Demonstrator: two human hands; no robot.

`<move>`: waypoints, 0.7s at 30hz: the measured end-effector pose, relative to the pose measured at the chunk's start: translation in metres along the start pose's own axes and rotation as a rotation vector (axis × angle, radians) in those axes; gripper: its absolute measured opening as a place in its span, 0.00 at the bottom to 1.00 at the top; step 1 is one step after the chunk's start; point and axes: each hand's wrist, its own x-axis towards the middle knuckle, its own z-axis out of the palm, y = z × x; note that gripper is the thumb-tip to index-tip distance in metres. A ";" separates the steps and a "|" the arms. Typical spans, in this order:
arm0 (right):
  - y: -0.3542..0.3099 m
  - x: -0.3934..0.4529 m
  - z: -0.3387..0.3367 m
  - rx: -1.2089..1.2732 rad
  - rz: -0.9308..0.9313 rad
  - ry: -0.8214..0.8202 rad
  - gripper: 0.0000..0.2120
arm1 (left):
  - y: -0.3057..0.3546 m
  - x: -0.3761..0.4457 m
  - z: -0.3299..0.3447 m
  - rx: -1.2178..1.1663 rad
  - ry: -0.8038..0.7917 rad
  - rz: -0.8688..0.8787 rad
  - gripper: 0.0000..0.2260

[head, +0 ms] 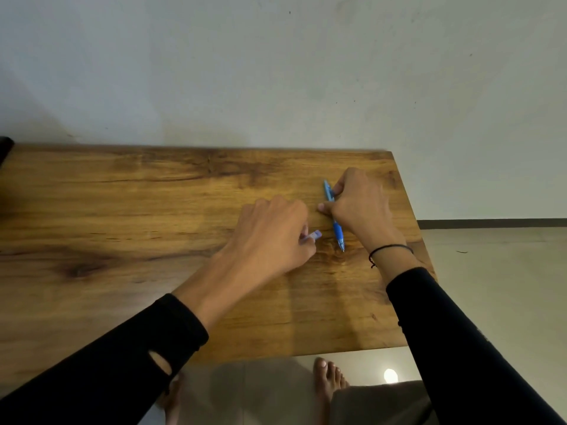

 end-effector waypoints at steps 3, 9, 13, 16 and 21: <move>-0.001 0.000 -0.005 -0.017 -0.004 0.030 0.18 | -0.010 0.003 -0.015 -0.192 0.072 -0.079 0.09; -0.006 -0.004 -0.013 -0.008 -0.076 0.154 0.11 | -0.039 0.009 -0.042 -0.470 0.162 -0.153 0.01; -0.008 -0.003 -0.011 0.027 -0.178 0.153 0.07 | -0.056 0.009 -0.054 -0.601 0.213 -0.186 0.02; -0.019 -0.007 -0.005 0.090 -0.371 0.038 0.06 | -0.065 0.007 -0.060 -0.632 0.257 -0.208 0.05; -0.036 -0.027 0.027 -0.035 -0.610 -0.235 0.10 | -0.072 0.010 -0.061 -0.663 0.288 -0.252 0.02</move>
